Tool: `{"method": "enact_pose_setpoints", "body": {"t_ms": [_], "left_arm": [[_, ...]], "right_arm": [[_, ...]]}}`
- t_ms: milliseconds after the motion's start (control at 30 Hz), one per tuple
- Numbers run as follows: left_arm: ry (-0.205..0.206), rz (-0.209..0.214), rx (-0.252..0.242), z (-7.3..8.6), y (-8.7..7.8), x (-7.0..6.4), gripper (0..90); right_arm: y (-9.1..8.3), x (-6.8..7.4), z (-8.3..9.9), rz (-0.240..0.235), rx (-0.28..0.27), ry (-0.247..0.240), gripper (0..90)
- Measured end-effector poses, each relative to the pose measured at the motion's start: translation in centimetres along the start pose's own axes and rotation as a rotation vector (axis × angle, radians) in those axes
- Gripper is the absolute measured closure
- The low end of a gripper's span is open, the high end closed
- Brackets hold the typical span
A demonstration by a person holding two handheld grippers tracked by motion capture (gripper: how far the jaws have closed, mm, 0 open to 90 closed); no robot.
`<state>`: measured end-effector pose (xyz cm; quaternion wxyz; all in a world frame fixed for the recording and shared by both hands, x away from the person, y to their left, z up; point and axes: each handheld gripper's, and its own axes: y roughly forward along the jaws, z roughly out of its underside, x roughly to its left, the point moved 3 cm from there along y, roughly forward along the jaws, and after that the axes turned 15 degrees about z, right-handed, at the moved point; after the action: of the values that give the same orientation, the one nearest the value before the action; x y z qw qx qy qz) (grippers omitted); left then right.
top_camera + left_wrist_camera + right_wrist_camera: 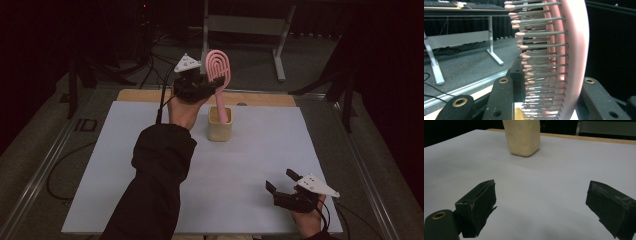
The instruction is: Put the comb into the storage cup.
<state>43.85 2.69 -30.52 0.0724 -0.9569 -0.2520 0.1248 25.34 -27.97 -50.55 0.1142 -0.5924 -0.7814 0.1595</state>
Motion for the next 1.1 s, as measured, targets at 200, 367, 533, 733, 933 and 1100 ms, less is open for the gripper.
{"method": "enact_pose_setpoints", "body": {"t_ms": [200,367,533,733,933,1100], "left_arm": [[0.011,-0.026,0.007,0.2,0.7,0.2,64.1],[0.020,-0.057,0.015,0.6,1.1,0.6,64.1],[0.018,-0.073,0.009,0.7,1.4,0.9,64.1],[0.027,-0.089,0.014,0.8,1.6,1.2,64.1],[0.020,-0.103,0.002,0.8,1.6,1.7,64.1],[0.016,-0.115,-0.006,0.7,1.3,2.0,64.1]], "right_arm": [[0.1,-0.2,0.1,0.003,-0.004,0.010,9.0],[0.2,-0.2,0.2,0.004,-0.006,0.001,9.0],[0.3,-0.2,0.2,0.005,-0.009,0.006,9.0],[0.3,-0.2,0.2,0.007,-0.009,0.008,9.0],[0.4,-0.2,0.2,0.008,-0.005,0.008,9.0],[0.4,-0.3,0.2,0.008,-0.007,0.016,9.0]]}}
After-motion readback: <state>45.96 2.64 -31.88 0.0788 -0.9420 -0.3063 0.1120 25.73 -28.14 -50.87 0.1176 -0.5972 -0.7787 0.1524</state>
